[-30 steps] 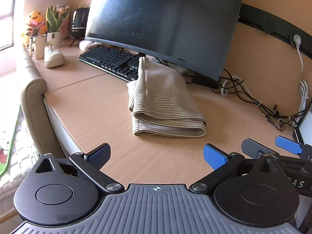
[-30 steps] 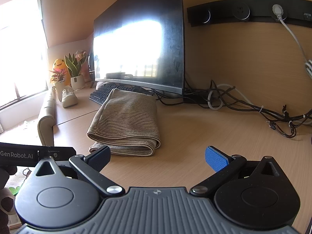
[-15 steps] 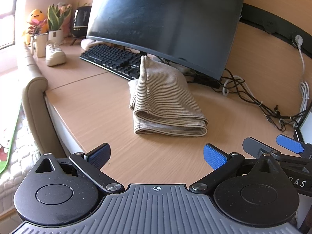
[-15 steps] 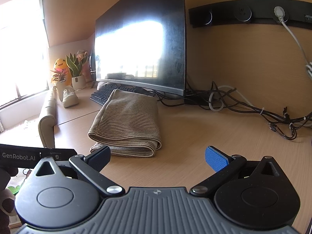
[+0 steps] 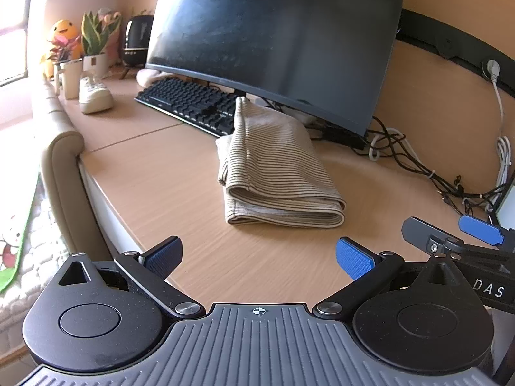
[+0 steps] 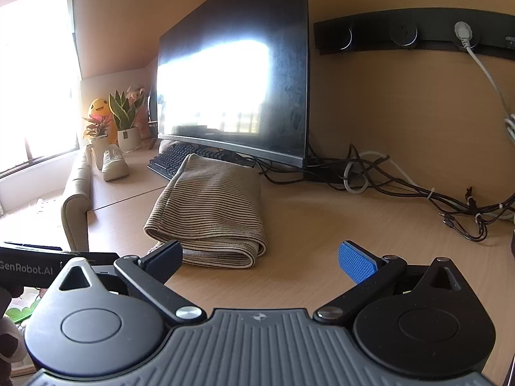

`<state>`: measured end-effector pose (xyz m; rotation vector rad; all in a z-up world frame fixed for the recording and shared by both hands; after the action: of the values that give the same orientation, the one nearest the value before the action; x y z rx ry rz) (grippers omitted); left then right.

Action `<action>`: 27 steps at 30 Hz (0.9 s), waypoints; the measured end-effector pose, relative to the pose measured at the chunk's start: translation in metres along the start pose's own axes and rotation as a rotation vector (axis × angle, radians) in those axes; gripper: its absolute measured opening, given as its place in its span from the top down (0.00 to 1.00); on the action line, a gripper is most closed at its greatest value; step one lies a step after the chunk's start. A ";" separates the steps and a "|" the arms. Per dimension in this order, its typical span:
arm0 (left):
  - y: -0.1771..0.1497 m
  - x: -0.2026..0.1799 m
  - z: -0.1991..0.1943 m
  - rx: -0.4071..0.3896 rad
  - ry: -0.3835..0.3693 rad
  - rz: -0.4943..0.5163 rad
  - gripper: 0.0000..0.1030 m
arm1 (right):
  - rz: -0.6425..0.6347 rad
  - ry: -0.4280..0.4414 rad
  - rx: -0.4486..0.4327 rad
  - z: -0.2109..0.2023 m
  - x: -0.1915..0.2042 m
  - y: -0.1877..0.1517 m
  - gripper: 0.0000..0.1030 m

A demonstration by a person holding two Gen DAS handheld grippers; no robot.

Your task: Fold clothes

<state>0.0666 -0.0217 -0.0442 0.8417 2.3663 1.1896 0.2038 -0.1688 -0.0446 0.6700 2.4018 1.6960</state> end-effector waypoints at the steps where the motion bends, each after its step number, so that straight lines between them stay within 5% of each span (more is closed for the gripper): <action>1: 0.000 0.000 0.000 0.001 0.002 0.000 0.00 | 0.001 0.000 0.002 0.000 0.000 0.000 0.00; 27: -0.007 0.003 0.002 0.038 0.028 -0.010 0.00 | 0.023 0.028 0.029 0.001 0.002 -0.008 0.00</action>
<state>0.0625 -0.0218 -0.0508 0.8291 2.4205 1.1630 0.1998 -0.1693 -0.0518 0.6850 2.4515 1.6938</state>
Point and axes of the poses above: each gripper's, at about its wrist camera, not at the fingertips, and z roughly the way its jaws point, x to its left, y to its top, the point moved 4 cm from there along z, roughly the way its jaws point, and after that the axes turned 8 degrees about y, right-handed, at the moved point
